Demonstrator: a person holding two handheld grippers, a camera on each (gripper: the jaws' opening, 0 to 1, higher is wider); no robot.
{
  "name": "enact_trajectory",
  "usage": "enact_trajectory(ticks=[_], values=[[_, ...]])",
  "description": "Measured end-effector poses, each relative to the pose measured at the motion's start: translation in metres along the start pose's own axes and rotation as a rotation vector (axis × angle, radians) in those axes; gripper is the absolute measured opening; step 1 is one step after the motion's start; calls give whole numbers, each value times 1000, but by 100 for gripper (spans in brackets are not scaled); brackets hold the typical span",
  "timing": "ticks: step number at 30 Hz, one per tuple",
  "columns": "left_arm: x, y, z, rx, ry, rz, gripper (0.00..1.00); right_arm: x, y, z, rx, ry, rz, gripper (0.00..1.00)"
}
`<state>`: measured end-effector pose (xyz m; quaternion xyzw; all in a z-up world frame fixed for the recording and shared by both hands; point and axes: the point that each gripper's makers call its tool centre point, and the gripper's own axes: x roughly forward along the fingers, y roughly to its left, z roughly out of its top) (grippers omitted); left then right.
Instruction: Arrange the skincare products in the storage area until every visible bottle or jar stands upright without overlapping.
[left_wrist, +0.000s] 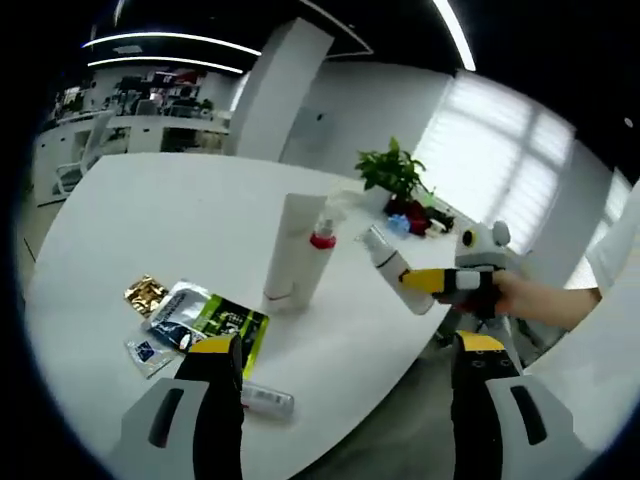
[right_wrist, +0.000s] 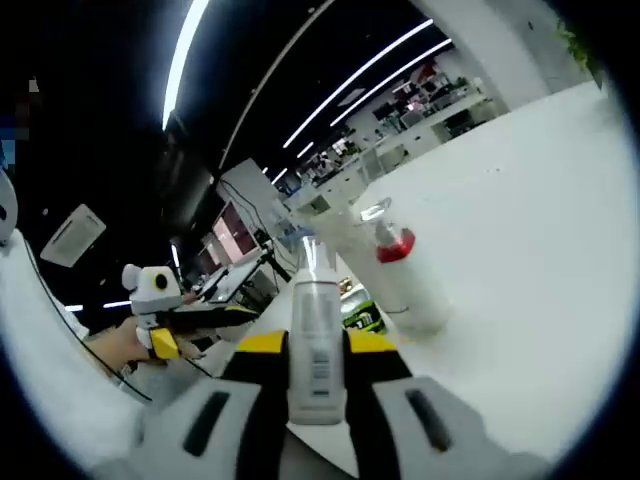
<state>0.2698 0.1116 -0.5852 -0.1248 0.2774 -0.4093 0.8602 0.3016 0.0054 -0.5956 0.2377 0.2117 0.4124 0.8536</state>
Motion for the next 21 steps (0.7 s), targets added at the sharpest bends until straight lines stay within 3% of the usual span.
enact_trajectory(ticks=[8, 12, 21], values=[[9, -30, 16, -104, -54, -150, 79, 11, 38, 12, 156, -134, 162, 19], [11, -39, 21, -107, -55, -187, 76, 13, 50, 14, 180, -152, 206, 19], [13, -62, 45, -194, -122, -336, 65, 11, 83, 18, 202, -165, 344, 19]])
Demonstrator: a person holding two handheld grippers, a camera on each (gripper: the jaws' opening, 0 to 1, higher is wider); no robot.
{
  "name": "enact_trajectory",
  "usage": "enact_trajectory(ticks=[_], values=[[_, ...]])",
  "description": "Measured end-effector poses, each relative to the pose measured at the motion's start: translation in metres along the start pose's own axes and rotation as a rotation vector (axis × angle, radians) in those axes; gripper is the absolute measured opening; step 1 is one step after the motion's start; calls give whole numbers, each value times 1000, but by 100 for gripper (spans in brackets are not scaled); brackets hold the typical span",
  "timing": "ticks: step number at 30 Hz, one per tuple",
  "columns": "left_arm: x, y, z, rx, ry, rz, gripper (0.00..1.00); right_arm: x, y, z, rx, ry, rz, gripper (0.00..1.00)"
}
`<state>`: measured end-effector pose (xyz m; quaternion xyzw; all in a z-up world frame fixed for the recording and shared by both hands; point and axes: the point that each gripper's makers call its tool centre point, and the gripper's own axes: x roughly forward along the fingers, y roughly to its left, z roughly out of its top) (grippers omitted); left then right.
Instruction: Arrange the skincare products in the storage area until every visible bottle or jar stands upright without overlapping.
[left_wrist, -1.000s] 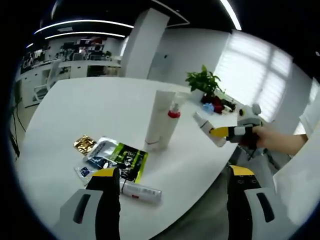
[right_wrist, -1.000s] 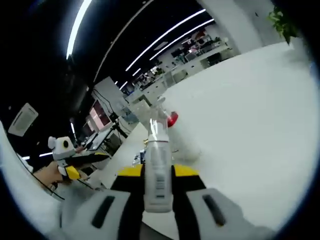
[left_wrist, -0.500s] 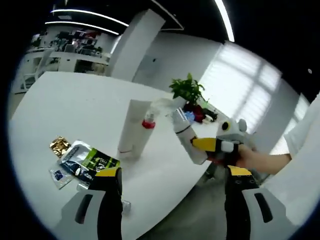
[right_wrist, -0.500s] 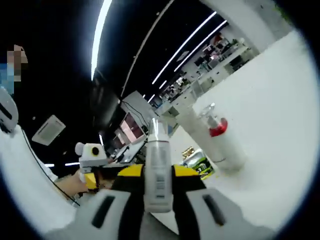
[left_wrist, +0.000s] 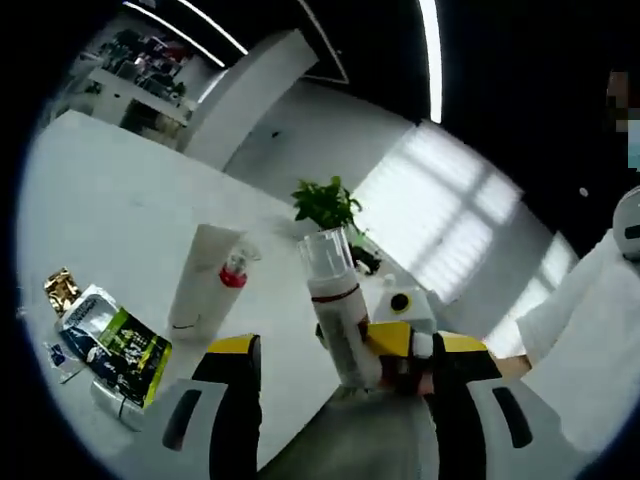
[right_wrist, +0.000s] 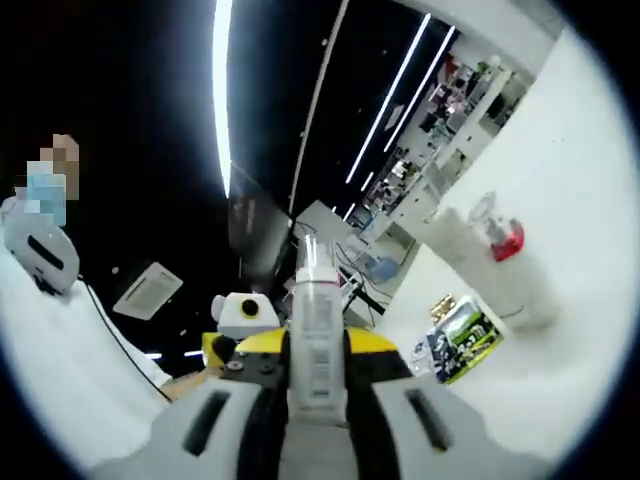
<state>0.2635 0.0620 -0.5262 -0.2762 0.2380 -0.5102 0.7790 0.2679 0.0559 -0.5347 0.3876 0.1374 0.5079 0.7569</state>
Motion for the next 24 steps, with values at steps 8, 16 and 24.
enact_trajectory(ticks=[8, 16, 24], values=[[8, -15, 3, -41, -15, -99, 55, 7, 16, -12, 27, 17, 59, 19], [5, -16, 7, -75, -38, -138, 35, 6, 18, -13, 27, 31, 84, 20], [7, -12, 5, -86, -16, -143, 23, 5, 20, -16, 26, 43, 99, 20]])
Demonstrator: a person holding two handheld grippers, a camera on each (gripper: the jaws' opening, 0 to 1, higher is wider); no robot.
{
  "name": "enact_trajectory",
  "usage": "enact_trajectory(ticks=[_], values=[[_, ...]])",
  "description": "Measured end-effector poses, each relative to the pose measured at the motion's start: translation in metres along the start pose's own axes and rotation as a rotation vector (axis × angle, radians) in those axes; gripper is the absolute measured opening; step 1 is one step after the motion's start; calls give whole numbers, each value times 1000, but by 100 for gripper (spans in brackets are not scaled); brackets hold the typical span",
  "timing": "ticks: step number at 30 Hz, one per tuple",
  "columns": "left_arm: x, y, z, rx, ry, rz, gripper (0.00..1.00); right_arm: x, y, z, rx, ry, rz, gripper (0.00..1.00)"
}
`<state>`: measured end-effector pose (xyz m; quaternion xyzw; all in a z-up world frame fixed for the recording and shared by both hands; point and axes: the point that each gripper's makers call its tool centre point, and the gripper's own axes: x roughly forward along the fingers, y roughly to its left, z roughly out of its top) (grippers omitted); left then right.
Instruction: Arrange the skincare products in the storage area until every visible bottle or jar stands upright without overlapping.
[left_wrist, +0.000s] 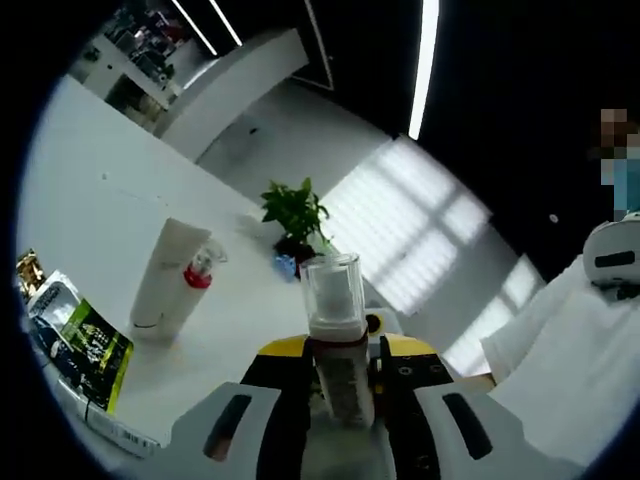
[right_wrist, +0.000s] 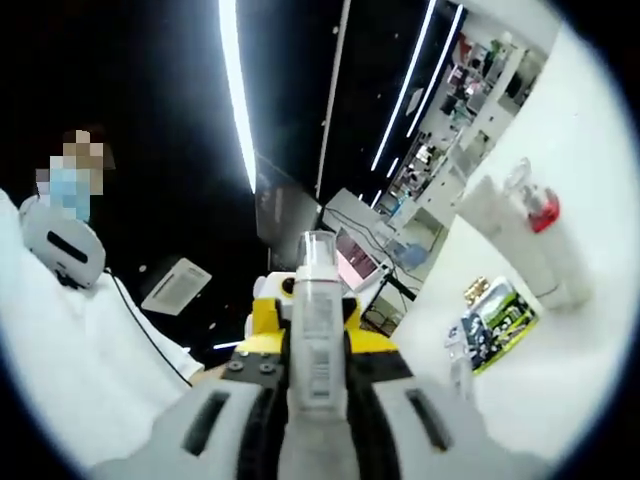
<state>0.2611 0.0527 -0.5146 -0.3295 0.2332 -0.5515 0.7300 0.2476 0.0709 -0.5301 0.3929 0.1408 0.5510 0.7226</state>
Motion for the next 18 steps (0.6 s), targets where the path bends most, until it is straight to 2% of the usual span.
enact_trajectory(ticks=[4, 11, 13, 15, 16, 18], values=[[1, 3, 0, -7, 3, 3, 19, -1, 0, 0, 2, 2, 1, 20], [8, 6, -7, 14, 43, 17, 19, -5, -5, -4, -41, 38, -28, 22], [10, 8, -12, 39, 80, 29, 18, -10, -9, -7, -145, 81, -58, 22], [11, 9, -18, 82, 124, 40, 18, -15, -14, -17, -228, 168, -96, 23], [13, 10, -23, 107, 159, 49, 18, -17, -15, -20, -240, 193, -104, 23], [17, 7, -27, 132, 186, 39, 18, -22, -14, -25, -267, 243, -105, 23]])
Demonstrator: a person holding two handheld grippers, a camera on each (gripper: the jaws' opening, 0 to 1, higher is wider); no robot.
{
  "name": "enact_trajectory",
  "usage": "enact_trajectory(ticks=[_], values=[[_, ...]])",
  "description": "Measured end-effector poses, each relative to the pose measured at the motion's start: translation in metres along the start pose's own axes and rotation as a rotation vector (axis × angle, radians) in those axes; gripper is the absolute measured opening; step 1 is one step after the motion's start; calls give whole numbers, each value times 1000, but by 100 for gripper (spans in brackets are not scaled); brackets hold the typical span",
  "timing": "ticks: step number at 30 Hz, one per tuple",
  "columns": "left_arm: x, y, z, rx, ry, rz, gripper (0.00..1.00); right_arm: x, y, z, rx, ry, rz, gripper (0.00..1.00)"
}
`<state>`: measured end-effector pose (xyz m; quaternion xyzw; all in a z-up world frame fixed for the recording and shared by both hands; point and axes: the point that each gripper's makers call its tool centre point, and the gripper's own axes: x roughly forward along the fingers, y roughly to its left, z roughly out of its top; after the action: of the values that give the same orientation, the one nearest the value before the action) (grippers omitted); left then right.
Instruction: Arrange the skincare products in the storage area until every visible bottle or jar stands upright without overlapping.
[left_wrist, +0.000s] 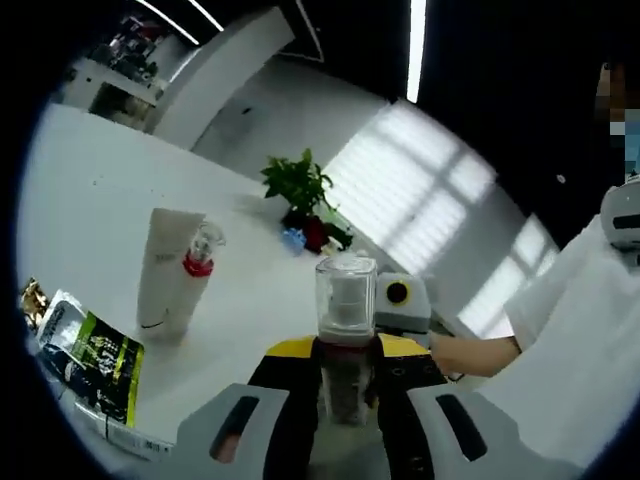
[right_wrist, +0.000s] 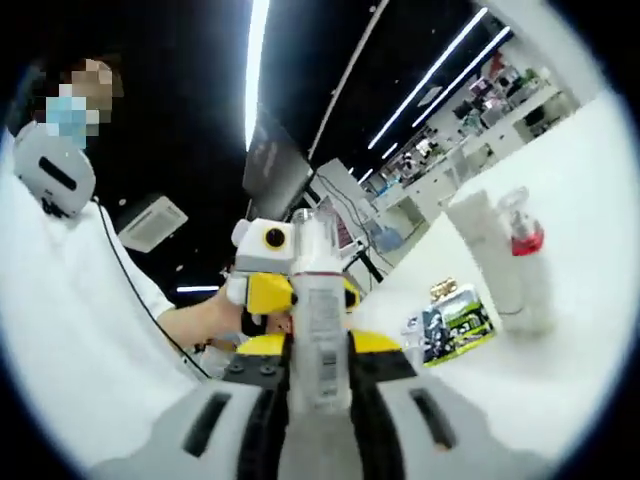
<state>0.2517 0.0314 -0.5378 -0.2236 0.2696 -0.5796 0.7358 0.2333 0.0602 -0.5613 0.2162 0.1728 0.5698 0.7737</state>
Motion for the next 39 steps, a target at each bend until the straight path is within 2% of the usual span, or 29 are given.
enact_trajectory(ticks=[4, 8, 11, 15, 17, 20, 21, 22, 26, 32, 34, 36, 39], values=[[5, -2, 0, 33, 17, -2, 17, -10, -6, -6, -36, 55, -23, 23], [3, 5, 3, 60, 26, 21, 17, -21, -17, -21, -97, 163, -75, 25], [0, 11, 3, 89, 53, 43, 17, -27, -20, -19, -111, 179, -99, 24], [0, 20, -3, 120, 93, 75, 17, -34, -26, -8, -151, 182, -126, 23], [1, 27, -9, 151, 134, 105, 17, -36, -28, 1, -167, 169, -141, 25], [3, 34, -19, 213, 192, 137, 17, -33, -32, 19, -155, 106, -159, 26], [4, 35, -21, 228, 204, 142, 17, -28, -29, 27, -158, 63, -151, 27], [6, 35, -23, 243, 215, 144, 17, -26, -28, 29, -156, 50, -146, 28], [11, 41, -28, 310, 248, 165, 17, -14, -32, 30, -146, 41, -160, 34], [16, 50, -32, 401, 277, 191, 17, -5, -37, 28, -147, 40, -184, 34], [17, 52, -33, 412, 286, 193, 17, -3, -41, 26, -154, 53, -200, 33], [18, 55, -36, 421, 295, 197, 17, -3, -45, 28, -152, 38, -221, 31], [18, 59, -39, 423, 307, 198, 17, -3, -51, 28, -177, 33, -255, 23]])
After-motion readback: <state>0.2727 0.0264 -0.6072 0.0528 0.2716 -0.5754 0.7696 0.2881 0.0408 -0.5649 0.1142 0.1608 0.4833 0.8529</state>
